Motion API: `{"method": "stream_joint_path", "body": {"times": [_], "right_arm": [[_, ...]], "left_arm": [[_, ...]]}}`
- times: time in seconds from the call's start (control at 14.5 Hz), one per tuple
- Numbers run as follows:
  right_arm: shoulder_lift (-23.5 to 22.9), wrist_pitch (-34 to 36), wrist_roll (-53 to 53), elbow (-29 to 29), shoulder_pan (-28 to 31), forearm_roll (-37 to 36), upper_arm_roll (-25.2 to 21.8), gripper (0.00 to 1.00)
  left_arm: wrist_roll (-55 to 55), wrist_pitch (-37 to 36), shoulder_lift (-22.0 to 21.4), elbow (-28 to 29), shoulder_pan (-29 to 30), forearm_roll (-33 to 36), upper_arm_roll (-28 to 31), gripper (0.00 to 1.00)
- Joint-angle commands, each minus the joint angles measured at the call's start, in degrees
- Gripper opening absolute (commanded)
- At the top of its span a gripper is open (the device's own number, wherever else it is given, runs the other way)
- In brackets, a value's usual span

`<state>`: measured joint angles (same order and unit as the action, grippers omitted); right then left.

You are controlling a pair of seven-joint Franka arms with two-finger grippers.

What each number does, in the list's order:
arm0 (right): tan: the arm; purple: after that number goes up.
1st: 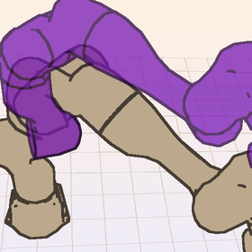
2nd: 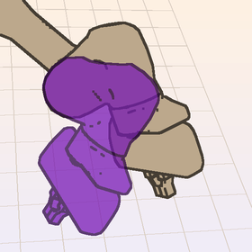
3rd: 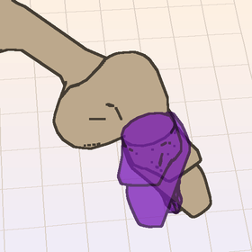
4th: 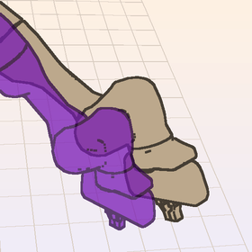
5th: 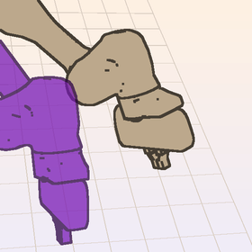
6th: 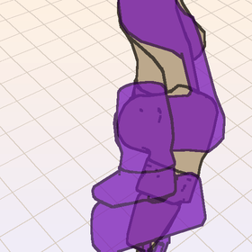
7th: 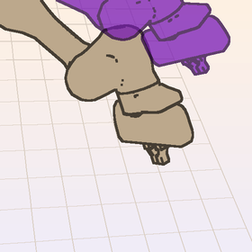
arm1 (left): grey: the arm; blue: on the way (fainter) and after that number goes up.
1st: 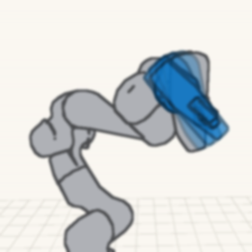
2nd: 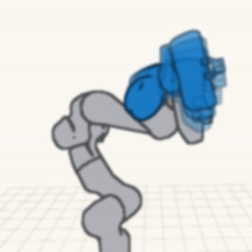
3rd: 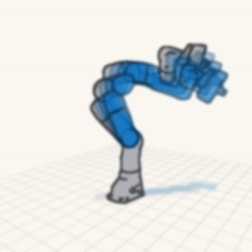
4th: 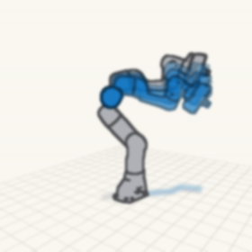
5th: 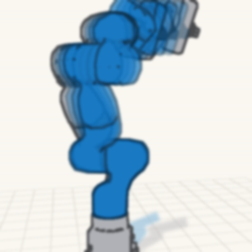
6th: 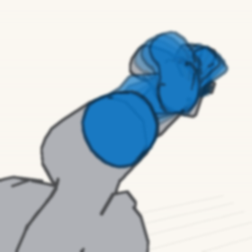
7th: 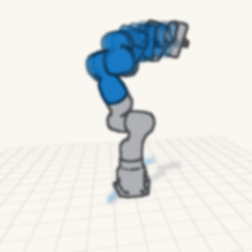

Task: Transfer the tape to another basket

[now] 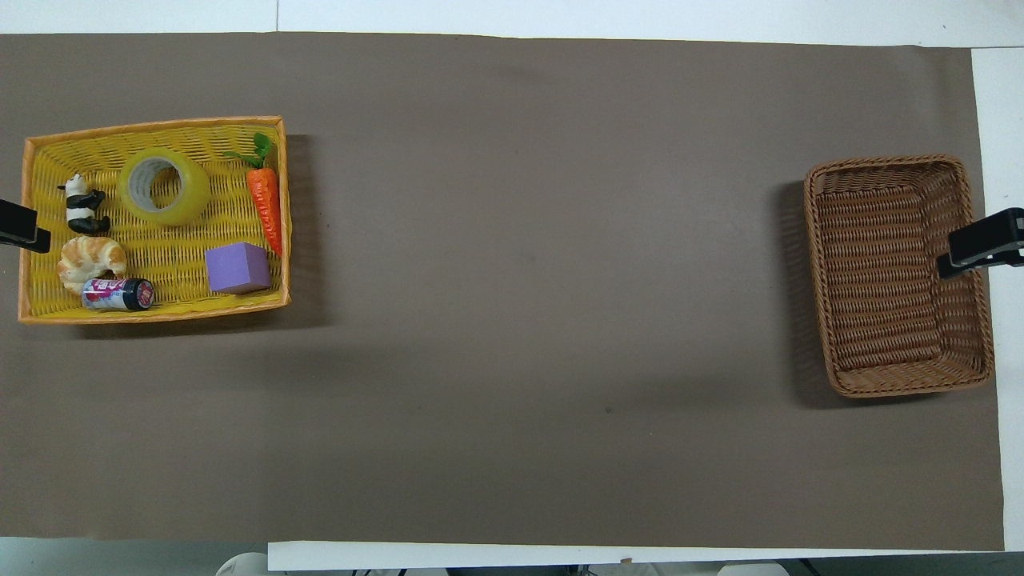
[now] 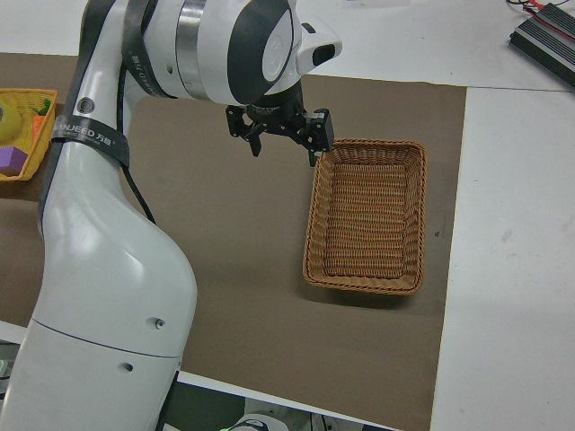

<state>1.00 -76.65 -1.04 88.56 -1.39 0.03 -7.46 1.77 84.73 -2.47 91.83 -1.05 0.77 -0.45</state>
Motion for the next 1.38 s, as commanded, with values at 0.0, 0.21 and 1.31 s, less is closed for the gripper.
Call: {"method": "stream_joint_path", "body": {"times": [0.0, 0.21, 1.31], "right_arm": [[1.3, -0.3, -1.1, 1.4, -0.1, 0.0, -0.1, 0.99], [1.3, -0.3, -1.1, 1.4, -0.1, 0.0, -0.1, 0.99], [1.2, -0.3, -1.1, 1.4, -0.1, 0.0, -0.1, 0.99]], "left_arm": [[0.2, 1.3, -1.3, 2.1, -0.4, 0.5, 0.4, 1.00], [-0.2, 1.7, -2.1, 3.1, -0.6, 0.6, 0.4, 1.00], [0.7, 37.3, 21.8, 6.3, 5.7, 0.4, 0.9, 1.00]]}}
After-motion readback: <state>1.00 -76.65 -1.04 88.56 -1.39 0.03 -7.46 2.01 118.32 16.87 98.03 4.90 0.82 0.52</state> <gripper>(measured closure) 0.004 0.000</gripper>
